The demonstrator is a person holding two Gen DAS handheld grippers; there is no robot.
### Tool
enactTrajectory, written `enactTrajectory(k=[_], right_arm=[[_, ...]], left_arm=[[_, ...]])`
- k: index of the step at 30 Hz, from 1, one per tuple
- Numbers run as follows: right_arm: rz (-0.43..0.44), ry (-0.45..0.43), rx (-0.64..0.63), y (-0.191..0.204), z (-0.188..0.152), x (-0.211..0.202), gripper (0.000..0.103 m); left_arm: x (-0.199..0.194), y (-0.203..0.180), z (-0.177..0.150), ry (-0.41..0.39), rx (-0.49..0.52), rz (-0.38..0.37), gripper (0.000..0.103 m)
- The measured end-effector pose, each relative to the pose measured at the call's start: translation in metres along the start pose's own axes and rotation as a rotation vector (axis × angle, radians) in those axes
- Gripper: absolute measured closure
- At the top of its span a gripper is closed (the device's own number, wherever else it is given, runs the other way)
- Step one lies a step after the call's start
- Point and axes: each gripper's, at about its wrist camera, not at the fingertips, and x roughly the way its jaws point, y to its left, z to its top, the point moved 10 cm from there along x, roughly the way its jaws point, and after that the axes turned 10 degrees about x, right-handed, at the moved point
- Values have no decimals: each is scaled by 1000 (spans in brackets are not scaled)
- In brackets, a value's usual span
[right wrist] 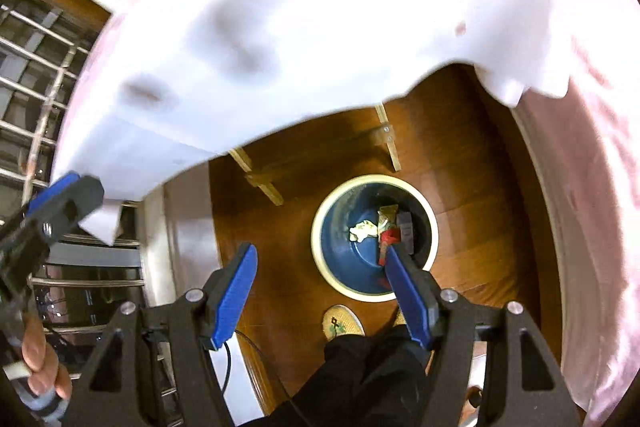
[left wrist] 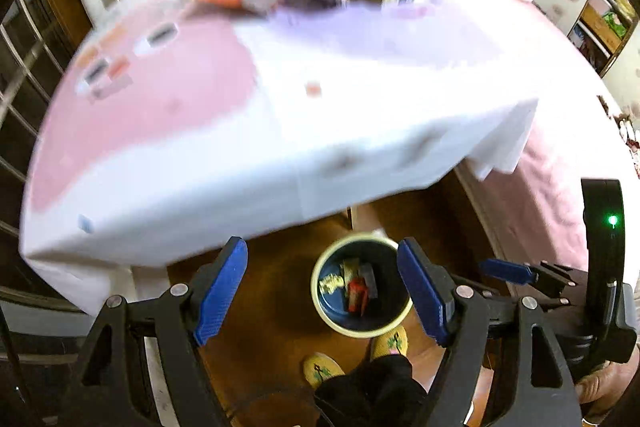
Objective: Collect trash
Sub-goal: 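Raise both tools from the bin back toward the table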
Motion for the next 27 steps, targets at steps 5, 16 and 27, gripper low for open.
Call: enactTrajectory(k=[5, 16, 27], right_arm=[[8, -46, -41, 28, 7, -46, 36], [27, -270, -133, 92, 47, -142, 36], [36, -384, -197, 127, 87, -176, 36]], left_arm=[[-56, 19, 28, -92, -12, 9, 27], [-140, 53, 78, -268, -16, 14, 27], [-140, 100, 116, -267, -108, 75, 27]])
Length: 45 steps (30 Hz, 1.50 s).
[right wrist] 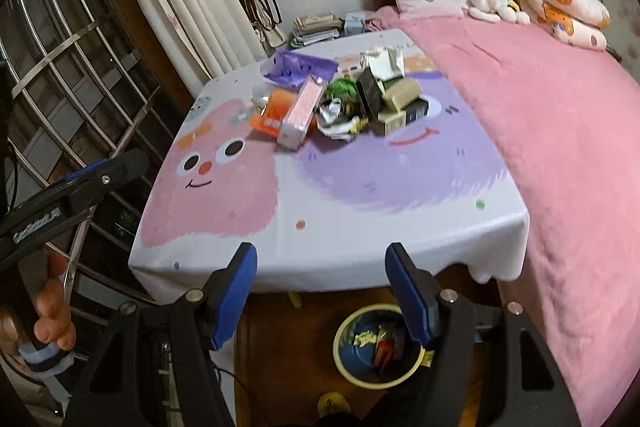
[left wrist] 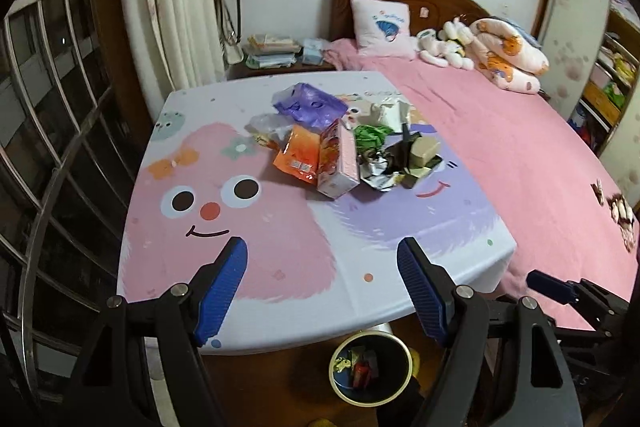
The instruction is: Collect trash
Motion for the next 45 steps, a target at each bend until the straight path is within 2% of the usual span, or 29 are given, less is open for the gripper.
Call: enactTrajectory(k=[5, 11, 15, 21, 28, 33, 39, 45], right_arm=[[4, -27, -1, -4, 29, 9, 36], [-3, -40, -13, -10, 74, 36, 36], [-5, -29, -36, -15, 106, 67, 36], [-17, 18, -79, -24, 144, 131, 38], [-7, 113, -126, -32, 164, 203, 48], [32, 204, -109, -43, 165, 232, 81], [119, 225, -102, -49, 166, 229, 89], [181, 238, -88, -51, 178, 230, 92]], left_arm=[[17, 6, 21, 21, -17, 7, 27], [46, 1, 49, 44, 14, 45, 27], [78, -3, 66, 79, 11, 61, 27], [138, -10, 79, 178, -59, 52, 27], [201, -12, 86, 284, -119, 65, 27], [231, -18, 85, 349, -137, 69, 27], [268, -24, 96, 404, -138, 89, 27], [301, -20, 102, 477, -192, 110, 27]])
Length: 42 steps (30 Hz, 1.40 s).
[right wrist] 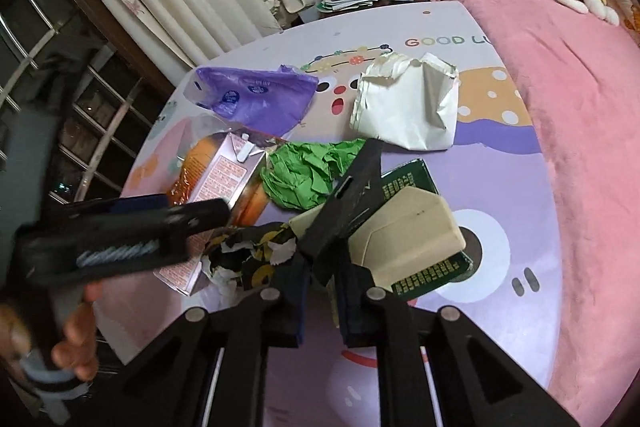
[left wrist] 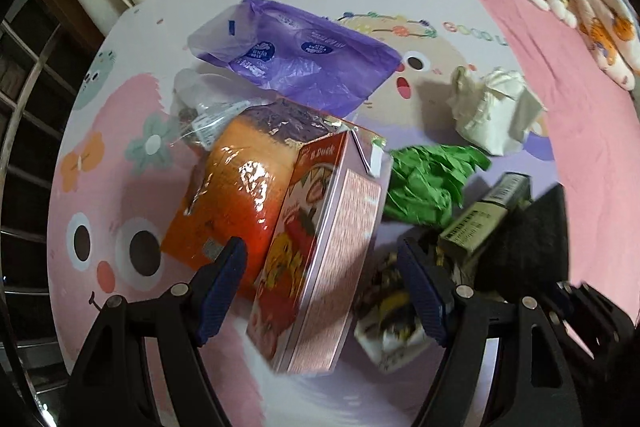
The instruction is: Collect trash
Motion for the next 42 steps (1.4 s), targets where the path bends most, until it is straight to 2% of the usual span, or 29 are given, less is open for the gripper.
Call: enactTrajectory(k=[5, 6, 8, 9, 14, 16, 27, 34, 42], right_arm=[[28, 16, -3, 1, 2, 3, 92], [32, 17, -3, 1, 2, 3, 92], [39, 18, 0, 1, 2, 3, 92], [43, 18, 1, 1, 3, 3, 92], [68, 7, 5, 4, 7, -2, 95], [79, 1, 4, 8, 9, -5, 101], [122, -49, -17, 42, 2, -34, 101], [114, -109, -2, 65, -25, -69, 101], [90, -145, 53, 94, -92, -100, 101]], left_arm=[[17, -6, 4, 61, 50, 61, 29], [19, -6, 4, 68, 55, 67, 33], [25, -8, 2, 93, 61, 61, 51], [26, -7, 1, 100, 59, 56, 51], [16, -1, 1, 66, 57, 56, 55], [9, 5, -3, 52, 44, 46, 56], [-60, 37, -32, -64, -40, -19, 57], [-111, 52, -72, -145, -23, -88, 57], [-152, 61, -139, -201, 54, -151, 57]])
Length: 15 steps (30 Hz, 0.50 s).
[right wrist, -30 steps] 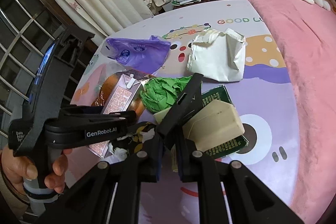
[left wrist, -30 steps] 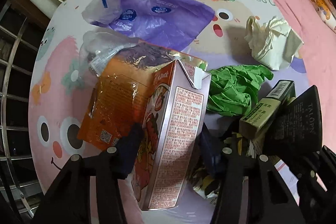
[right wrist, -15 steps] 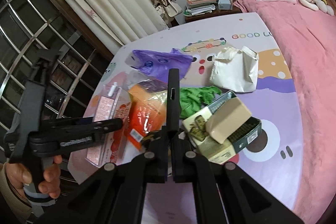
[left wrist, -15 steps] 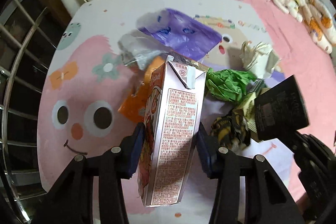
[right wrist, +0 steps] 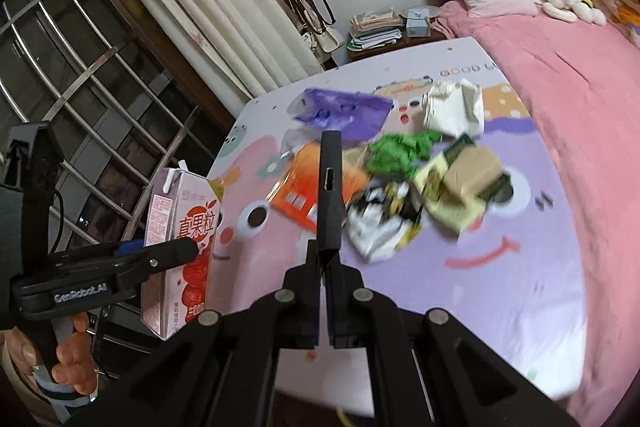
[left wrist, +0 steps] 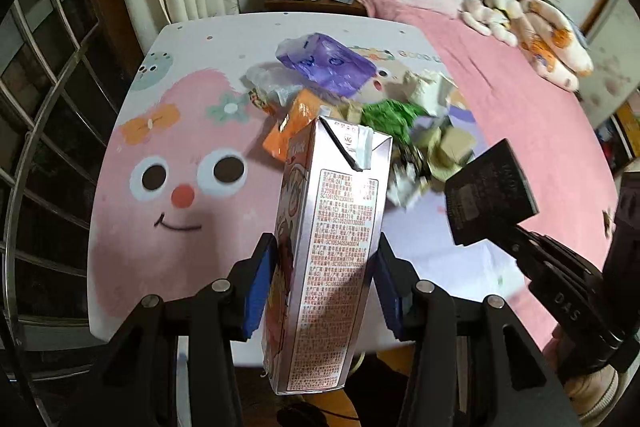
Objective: Collect trash
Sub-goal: 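Carry the pink juice box down over the blue bin and open the left tool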
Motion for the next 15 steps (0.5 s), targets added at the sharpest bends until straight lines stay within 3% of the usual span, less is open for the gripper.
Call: enactTrajectory(k=[10, 15], right_arm=[[-64, -8, 64, 19, -102, -31, 101], [-96, 39, 87, 15, -150, -34, 101]], left_arm=[[-28, -7, -91, -6, 98, -87, 57], [-26, -17, -130, 23, 130, -118, 57]])
